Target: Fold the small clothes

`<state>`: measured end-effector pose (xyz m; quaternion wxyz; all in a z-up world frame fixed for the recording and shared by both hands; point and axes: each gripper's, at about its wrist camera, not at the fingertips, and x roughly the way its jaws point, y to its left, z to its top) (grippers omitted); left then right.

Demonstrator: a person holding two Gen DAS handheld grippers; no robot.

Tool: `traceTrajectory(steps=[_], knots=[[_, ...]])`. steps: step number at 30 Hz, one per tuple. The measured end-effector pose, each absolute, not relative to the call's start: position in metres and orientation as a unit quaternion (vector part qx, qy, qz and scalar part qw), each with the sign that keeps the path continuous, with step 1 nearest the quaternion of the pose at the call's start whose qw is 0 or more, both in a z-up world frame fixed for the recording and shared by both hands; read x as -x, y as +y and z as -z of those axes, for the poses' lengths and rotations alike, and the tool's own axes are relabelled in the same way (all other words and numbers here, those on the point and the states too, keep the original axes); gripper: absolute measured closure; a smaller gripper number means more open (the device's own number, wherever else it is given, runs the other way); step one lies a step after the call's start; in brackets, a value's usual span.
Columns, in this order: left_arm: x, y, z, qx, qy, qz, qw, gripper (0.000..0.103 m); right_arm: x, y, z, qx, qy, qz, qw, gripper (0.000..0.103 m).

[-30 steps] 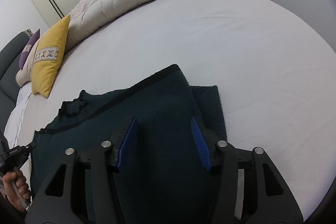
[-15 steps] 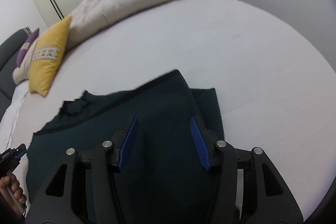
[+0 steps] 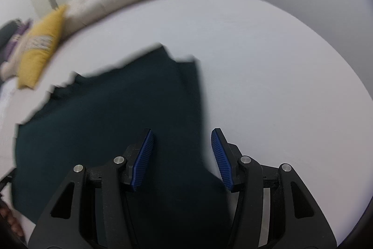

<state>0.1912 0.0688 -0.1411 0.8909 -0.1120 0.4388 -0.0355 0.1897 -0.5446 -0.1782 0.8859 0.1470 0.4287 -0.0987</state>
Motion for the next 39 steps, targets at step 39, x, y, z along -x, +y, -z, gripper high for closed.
traceTrajectory(steps=[39], knots=[[-0.132, 0.077, 0.117, 0.231, 0.431, 0.131, 0.862, 0.046, -0.060, -0.489, 0.129, -0.297, 0.393, -0.133, 0.860, 0.051]])
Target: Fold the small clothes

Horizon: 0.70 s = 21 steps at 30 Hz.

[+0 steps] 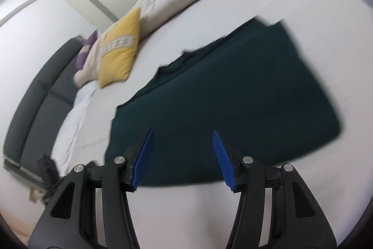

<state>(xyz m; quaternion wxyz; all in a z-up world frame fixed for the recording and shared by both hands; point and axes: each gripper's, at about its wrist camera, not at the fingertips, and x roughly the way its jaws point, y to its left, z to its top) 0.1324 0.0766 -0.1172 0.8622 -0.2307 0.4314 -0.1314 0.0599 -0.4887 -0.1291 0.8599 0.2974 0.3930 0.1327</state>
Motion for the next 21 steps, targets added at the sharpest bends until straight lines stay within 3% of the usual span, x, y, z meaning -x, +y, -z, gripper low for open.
traceTrajectory(steps=[9, 15, 18, 20, 21], knots=[[-0.162, 0.138, 0.149, 0.343, 0.434, 0.099, 0.827, 0.037, -0.096, -0.440, 0.152, -0.333, 0.428, -0.213, 0.813, 0.051], [-0.189, 0.124, 0.158, 0.365, 0.459, 0.139, 0.798, 0.034, -0.148, -0.410, 0.179, -0.379, 0.444, -0.244, 0.774, 0.051], [-0.198, 0.115, 0.163, 0.379, 0.474, 0.156, 0.780, 0.049, -0.166, -0.401, 0.189, -0.399, 0.449, -0.249, 0.760, 0.051], [-0.204, 0.116, 0.172, 0.408, 0.482, 0.166, 0.757, 0.075, -0.175, -0.393, 0.190, -0.401, 0.450, -0.255, 0.756, 0.051], [-0.205, 0.118, 0.177, 0.422, 0.487, 0.166, 0.746, 0.078, -0.178, -0.387, 0.190, -0.399, 0.452, -0.261, 0.754, 0.051]])
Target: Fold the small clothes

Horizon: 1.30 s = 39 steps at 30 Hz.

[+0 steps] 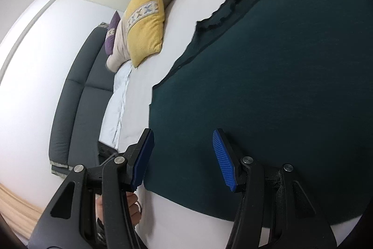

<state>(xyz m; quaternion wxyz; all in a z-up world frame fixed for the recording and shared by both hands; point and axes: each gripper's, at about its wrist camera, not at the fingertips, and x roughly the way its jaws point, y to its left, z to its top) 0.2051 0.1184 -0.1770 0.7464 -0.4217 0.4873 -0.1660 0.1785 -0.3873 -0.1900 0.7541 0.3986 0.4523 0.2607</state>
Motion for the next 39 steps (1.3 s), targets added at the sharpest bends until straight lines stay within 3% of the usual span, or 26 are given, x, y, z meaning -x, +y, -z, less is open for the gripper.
traceTrajectory(steps=[17, 25, 32, 39], knots=[[-0.194, 0.128, 0.173, 0.428, 0.453, 0.173, 0.763, 0.084, -0.224, -0.296, 0.194, -0.346, 0.499, -0.294, 0.738, 0.051], [-0.191, 0.114, 0.149, 0.359, 0.446, 0.158, 0.805, 0.085, -0.233, -0.289, 0.214, -0.355, 0.503, -0.296, 0.730, 0.054], [-0.193, 0.075, 0.096, 0.285, 0.431, 0.168, 0.839, 0.086, -0.231, -0.322, 0.202, -0.382, 0.485, -0.293, 0.730, 0.051], [-0.206, -0.028, 0.054, 0.222, 0.425, 0.222, 0.849, 0.086, -0.234, -0.417, 0.190, -0.434, 0.450, -0.259, 0.736, 0.051]])
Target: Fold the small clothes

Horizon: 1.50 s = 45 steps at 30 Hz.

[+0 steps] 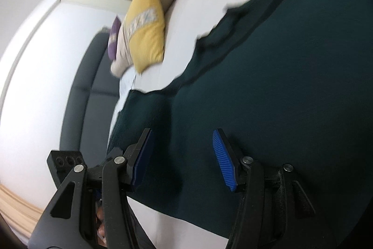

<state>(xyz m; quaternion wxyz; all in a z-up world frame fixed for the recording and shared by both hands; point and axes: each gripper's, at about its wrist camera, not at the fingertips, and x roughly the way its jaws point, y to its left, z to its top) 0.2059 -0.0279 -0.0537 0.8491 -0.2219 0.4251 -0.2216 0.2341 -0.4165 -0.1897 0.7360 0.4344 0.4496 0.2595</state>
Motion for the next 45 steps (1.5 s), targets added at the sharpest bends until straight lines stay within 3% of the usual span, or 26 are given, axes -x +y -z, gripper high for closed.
traceTrajectory(steps=[8, 9, 11, 13, 26, 28, 30, 32, 45], knots=[[-0.209, -0.145, 0.115, 0.167, 0.477, 0.231, 0.831, 0.081, -0.248, -0.483, 0.219, -0.504, 0.451, -0.244, 0.695, 0.052], [-0.202, -0.148, 0.116, 0.165, 0.471, 0.231, 0.835, 0.078, -0.250, -0.482, 0.219, -0.504, 0.451, -0.247, 0.694, 0.052], [-0.192, -0.151, 0.112, 0.164, 0.463, 0.245, 0.836, 0.059, -0.255, -0.479, 0.218, -0.496, 0.456, -0.248, 0.696, 0.050], [-0.181, -0.148, 0.105, 0.169, 0.454, 0.262, 0.835, 0.052, -0.261, -0.471, 0.214, -0.491, 0.460, -0.249, 0.697, 0.046], [-0.118, -0.044, 0.107, 0.218, 0.446, 0.240, 0.834, 0.052, -0.275, -0.425, 0.199, -0.394, 0.537, -0.227, 0.711, 0.044], [-0.120, -0.032, 0.108, 0.223, 0.441, 0.230, 0.838, 0.052, -0.278, -0.412, 0.196, -0.369, 0.546, -0.223, 0.718, 0.052], [-0.119, -0.029, 0.105, 0.223, 0.437, 0.225, 0.842, 0.052, -0.278, -0.402, 0.195, -0.339, 0.558, -0.218, 0.725, 0.075], [-0.119, -0.028, 0.103, 0.220, 0.434, 0.224, 0.844, 0.052, -0.279, -0.395, 0.194, -0.310, 0.564, -0.210, 0.736, 0.086], [-0.130, -0.052, 0.090, 0.182, 0.430, 0.230, 0.854, 0.052, -0.260, -0.480, 0.157, -0.283, 0.527, -0.179, 0.781, 0.091]])
